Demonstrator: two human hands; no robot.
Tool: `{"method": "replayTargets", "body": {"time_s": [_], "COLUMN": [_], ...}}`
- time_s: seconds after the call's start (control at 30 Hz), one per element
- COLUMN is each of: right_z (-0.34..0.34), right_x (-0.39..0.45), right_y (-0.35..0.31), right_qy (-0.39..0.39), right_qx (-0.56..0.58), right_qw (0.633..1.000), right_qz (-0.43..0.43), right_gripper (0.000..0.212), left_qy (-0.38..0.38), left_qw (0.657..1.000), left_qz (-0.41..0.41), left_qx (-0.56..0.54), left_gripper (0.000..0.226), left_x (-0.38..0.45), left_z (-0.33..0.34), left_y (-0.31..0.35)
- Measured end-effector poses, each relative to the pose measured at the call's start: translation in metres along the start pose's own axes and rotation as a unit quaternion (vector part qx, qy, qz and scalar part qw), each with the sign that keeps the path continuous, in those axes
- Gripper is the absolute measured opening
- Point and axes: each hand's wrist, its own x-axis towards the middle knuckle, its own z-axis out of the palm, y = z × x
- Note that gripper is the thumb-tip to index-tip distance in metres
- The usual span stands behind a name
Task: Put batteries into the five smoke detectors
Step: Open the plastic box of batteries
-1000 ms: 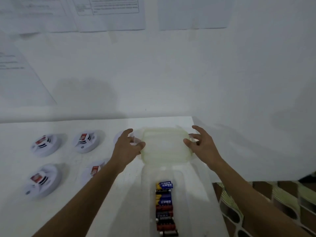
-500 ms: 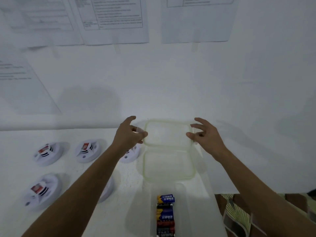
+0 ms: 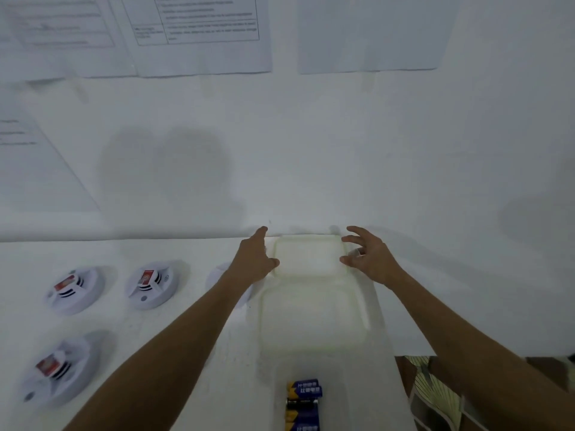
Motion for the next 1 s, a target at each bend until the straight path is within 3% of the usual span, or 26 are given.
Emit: {"method": "replayTargets", "body": {"time_s": [0.17, 0.33, 0.53, 0.77, 1.0], "right_z": [0.008, 0.014, 0.009, 0.002, 0.019], "right_x": [0.001, -0.006, -0.048, -0.135, -0.153], "right_y": [0.010, 0.015, -0.011, -0.023, -0.026], "right_qy": [-0.013, 0.012, 0.053, -0.018, -0.033], "right_qx": [-0.120, -0.171, -0.043, 0.048, 0.096], "right_qw": [0.992, 0.984, 0.997, 0.999, 0.993], "right_qz": [-0.028, -0.038, -0.034, 0.013, 0.058], "right_gripper": [0.073, 0.072, 0.066, 0.070, 0.077], "left_qy": [-0.029, -0.016, 0.020, 0.005, -0.022], "left_qw": [0.997, 0.993, 0.999, 0.999, 0.980], "left_qz": [-0.022, -0.009, 0.004, -0.027, -0.075], "left_qx": [0.068, 0.116, 0.031, -0.041, -0.183], "left_gripper": [0.092, 0.084, 0.081, 0.079, 0.076], "left_x": [0.006, 0.000, -0.040, -0.136, -0.147], "left_z": [0.011, 0.010, -0.003, -0.003, 0.004], "left_y": [-0.001, 0.001, 0.011, -0.011, -0.024]}}
